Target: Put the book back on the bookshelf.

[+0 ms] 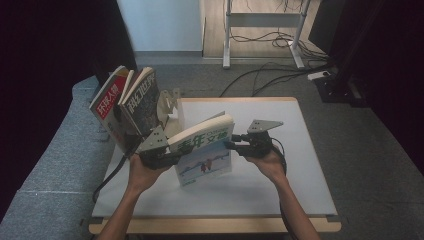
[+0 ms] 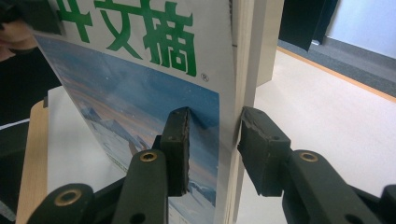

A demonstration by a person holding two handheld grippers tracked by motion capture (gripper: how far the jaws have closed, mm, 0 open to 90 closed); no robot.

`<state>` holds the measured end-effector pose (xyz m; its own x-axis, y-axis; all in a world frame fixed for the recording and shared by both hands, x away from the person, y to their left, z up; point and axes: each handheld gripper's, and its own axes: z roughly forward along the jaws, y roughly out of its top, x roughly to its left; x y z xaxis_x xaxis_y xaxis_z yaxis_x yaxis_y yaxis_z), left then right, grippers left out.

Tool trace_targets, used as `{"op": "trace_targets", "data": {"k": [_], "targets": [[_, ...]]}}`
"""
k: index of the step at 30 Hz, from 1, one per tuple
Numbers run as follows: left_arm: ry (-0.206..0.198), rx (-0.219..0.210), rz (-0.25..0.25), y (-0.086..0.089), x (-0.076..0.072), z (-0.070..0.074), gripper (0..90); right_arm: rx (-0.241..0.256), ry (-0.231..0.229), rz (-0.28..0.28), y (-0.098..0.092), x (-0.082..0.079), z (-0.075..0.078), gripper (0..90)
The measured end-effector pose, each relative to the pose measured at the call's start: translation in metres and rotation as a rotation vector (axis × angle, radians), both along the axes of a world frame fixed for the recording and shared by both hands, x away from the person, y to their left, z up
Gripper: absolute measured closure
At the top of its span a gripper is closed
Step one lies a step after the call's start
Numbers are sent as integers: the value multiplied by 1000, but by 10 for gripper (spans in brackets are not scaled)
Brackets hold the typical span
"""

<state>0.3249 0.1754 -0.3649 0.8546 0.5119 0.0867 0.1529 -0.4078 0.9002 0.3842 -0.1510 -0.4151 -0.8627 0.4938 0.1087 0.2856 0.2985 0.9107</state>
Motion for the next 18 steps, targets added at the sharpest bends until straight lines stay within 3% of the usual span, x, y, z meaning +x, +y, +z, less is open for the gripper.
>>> {"op": "trace_targets", "data": {"k": [6,10,15,18], "targets": [[26,-16,-23,2,1,0,729,-23,-21,-8,0,-1,-1,581],[40,-12,-28,2,3,2,733,-62,-27,-56,-6,-3,-7,505],[50,-3,-37,2,4,3,733,-80,-6,-145,-26,-2,-20,400],[59,10,-40,2,5,5,733,-94,3,-172,-34,-2,-26,365]]}}
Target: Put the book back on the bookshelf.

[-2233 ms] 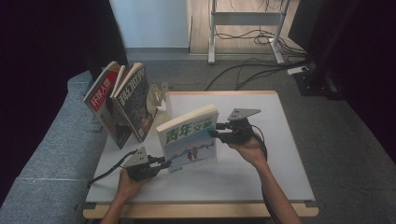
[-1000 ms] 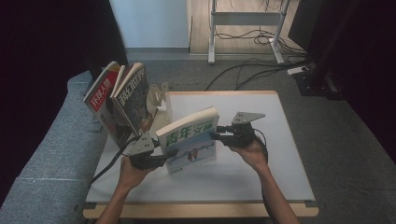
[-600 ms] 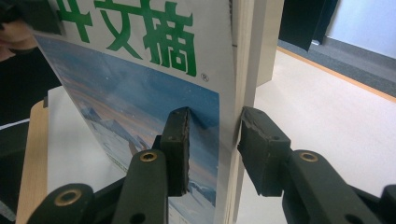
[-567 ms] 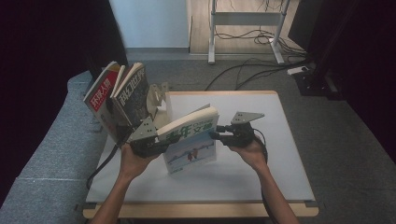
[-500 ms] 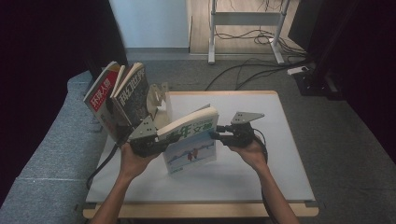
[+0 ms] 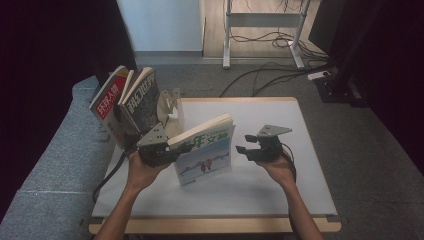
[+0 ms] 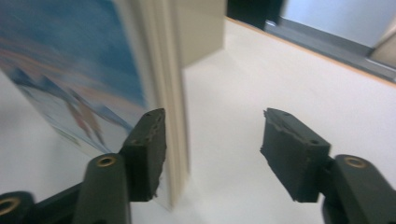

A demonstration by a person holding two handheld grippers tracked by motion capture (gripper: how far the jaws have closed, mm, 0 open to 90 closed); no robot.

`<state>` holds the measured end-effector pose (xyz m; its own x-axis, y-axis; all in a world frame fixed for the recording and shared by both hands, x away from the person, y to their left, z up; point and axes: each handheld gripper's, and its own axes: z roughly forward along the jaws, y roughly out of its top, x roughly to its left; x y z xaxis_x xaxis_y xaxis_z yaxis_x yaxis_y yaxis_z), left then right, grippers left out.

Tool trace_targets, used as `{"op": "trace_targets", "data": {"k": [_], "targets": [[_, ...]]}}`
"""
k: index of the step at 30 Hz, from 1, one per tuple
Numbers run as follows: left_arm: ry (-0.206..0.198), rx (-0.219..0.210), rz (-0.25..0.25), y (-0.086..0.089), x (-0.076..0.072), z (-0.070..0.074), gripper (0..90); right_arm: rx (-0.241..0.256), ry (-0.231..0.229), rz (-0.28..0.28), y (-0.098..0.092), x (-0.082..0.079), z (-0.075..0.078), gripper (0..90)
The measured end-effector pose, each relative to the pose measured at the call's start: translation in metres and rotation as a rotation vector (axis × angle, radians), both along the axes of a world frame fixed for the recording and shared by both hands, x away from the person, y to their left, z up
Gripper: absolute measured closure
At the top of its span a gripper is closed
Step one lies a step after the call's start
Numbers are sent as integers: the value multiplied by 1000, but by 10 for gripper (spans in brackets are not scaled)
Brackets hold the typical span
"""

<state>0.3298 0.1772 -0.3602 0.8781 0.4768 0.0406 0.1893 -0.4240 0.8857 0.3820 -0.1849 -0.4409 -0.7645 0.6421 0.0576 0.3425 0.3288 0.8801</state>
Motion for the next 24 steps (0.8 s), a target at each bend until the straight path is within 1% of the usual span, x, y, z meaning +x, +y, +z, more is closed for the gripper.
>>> {"op": "trace_targets", "data": {"k": [2,3,4,6,7,8,9,10,12,13,14,15,16,18,20,23,24], "targets": [[6,10,-4,0,1,1,734,-35,1,-37,-7,0,-7,332],[8,15,-5,-1,1,2,733,-60,7,-64,-13,1,-14,301],[10,19,-7,-1,1,2,733,-60,7,-64,-13,1,-14,301],[14,23,-9,-1,1,3,734,-83,19,-88,-18,1,-21,262],[20,24,-11,-1,2,3,734,-88,25,-97,-21,1,-25,258],[28,24,-13,-1,2,4,736,-100,32,-108,-25,-1,-31,242],[38,24,-15,0,3,4,736,-100,32,-108,-25,-1,-31,242],[43,27,-16,0,4,5,735,-126,38,-124,-29,-3,-37,217],[46,28,-13,0,4,5,735,-131,46,-132,-31,-4,-40,205],[46,30,-12,0,5,5,735,-136,53,-142,-34,-5,-43,180],[46,28,-4,0,5,5,736,-139,70,-160,-38,-7,-48,146],[46,28,-4,0,5,5,736,-139,70,-160,-38,-7,-48,146],[48,26,2,0,6,5,736,-138,95,-183,-42,-9,-53,131],[49,24,7,0,6,5,736,-132,103,-191,-44,-10,-55,126],[50,16,16,0,7,4,737,-132,121,-216,-48,-13,-61,119],[51,4,23,1,8,3,738,-155,135,-254,-54,-16,-70,56],[54,1,23,1,9,3,738,-162,143,-277,-58,-18,-75,25]]}}
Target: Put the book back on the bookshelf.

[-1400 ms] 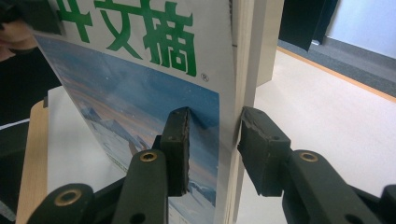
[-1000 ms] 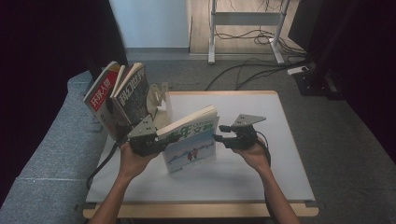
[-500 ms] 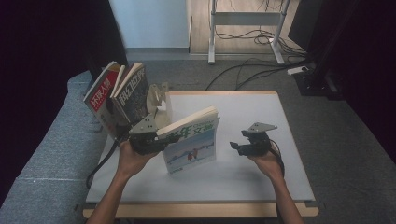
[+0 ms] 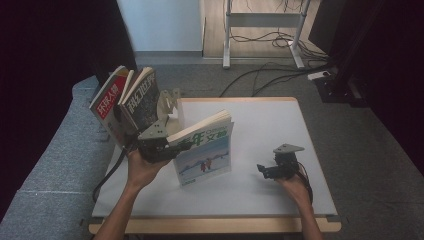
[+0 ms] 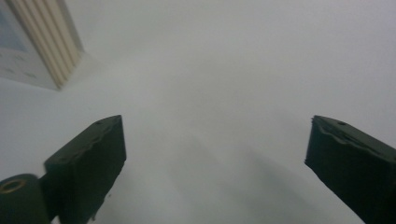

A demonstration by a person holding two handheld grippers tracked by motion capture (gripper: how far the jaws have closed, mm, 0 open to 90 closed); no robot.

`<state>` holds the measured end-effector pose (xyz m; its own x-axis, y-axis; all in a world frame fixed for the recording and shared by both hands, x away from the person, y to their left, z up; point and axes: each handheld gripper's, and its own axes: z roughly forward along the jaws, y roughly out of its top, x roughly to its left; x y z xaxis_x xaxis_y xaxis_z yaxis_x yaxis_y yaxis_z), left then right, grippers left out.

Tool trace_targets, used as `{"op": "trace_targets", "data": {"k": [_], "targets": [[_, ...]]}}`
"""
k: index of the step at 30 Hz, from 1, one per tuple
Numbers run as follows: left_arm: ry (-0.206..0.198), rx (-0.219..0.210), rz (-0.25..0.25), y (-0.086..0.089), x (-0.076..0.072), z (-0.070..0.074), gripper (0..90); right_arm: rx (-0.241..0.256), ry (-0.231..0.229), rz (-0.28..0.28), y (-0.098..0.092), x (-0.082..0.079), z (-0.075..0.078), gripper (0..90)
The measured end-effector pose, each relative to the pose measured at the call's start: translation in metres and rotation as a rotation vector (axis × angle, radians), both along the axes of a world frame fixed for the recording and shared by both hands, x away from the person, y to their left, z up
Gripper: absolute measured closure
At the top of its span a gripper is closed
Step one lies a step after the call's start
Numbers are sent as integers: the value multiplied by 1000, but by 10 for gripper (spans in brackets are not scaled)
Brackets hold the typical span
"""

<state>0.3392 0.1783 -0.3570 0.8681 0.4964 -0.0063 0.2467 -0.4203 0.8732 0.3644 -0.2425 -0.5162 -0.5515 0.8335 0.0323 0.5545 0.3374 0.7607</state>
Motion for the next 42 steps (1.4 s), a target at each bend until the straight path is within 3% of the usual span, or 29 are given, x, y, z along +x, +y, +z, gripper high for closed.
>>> {"op": "trace_targets", "data": {"k": [8,13,20,31,42], "targets": [[11,-18,24,1,3,-1,741,-30,37,-44,-10,-3,-19,0],[16,-19,37,1,5,1,742,-57,34,-39,-7,-4,-20,0],[39,-9,56,8,8,10,743,-57,32,-39,-7,-4,-21,0],[59,8,115,28,8,27,743,-56,31,-39,-7,-4,-21,0],[59,-4,224,59,10,41,743,-56,32,-39,-7,-4,-21,0]]}}
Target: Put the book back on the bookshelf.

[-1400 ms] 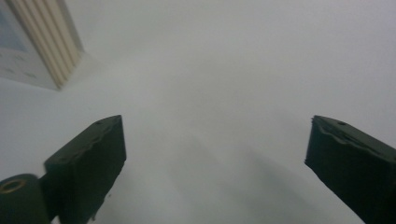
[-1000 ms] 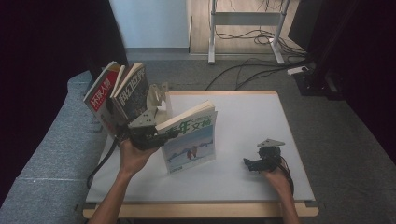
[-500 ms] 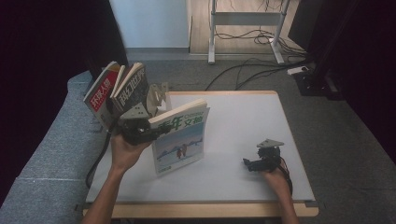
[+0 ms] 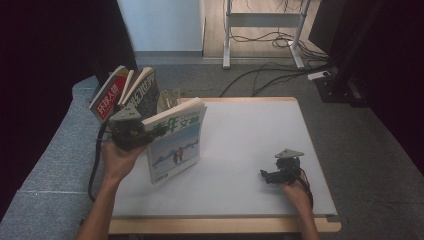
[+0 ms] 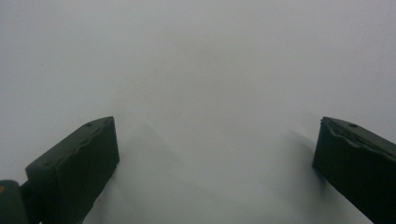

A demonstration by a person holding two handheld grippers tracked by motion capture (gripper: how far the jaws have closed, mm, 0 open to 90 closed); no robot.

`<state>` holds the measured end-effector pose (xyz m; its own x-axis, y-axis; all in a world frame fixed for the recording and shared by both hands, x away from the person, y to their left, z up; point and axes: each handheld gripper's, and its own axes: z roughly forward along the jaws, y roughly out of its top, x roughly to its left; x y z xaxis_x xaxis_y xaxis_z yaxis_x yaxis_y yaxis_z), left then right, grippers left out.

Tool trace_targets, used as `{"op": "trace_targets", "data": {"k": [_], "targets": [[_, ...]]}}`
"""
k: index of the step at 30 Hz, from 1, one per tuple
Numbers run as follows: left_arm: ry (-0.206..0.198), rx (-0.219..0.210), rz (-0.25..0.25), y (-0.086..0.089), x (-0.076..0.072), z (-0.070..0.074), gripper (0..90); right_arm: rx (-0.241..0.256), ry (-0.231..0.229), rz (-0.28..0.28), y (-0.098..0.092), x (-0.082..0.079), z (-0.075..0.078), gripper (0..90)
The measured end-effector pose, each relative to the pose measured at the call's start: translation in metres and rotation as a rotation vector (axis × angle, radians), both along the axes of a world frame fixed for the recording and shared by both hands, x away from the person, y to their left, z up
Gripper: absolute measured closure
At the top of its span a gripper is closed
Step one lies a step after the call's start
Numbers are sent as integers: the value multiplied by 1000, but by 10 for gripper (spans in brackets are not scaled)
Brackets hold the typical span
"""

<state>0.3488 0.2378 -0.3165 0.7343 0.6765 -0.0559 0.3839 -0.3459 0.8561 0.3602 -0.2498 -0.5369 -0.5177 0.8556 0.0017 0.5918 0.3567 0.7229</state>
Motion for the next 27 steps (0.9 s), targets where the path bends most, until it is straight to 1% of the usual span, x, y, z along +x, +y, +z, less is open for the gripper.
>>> {"op": "trace_targets", "data": {"k": [3,6,12,16,21,27], "targets": [[0,-6,31,8,0,4,744,0,0,0,0,0,0,0],[-2,-3,60,15,0,8,743,0,0,0,0,0,0,0],[-2,18,112,27,1,13,743,0,0,0,0,0,0,0],[2,26,152,33,4,13,743,0,1,0,0,0,0,0],[4,32,201,36,11,11,743,-1,-1,1,0,0,0,0],[7,14,242,40,22,8,743,-3,2,1,0,0,0,0]]}}
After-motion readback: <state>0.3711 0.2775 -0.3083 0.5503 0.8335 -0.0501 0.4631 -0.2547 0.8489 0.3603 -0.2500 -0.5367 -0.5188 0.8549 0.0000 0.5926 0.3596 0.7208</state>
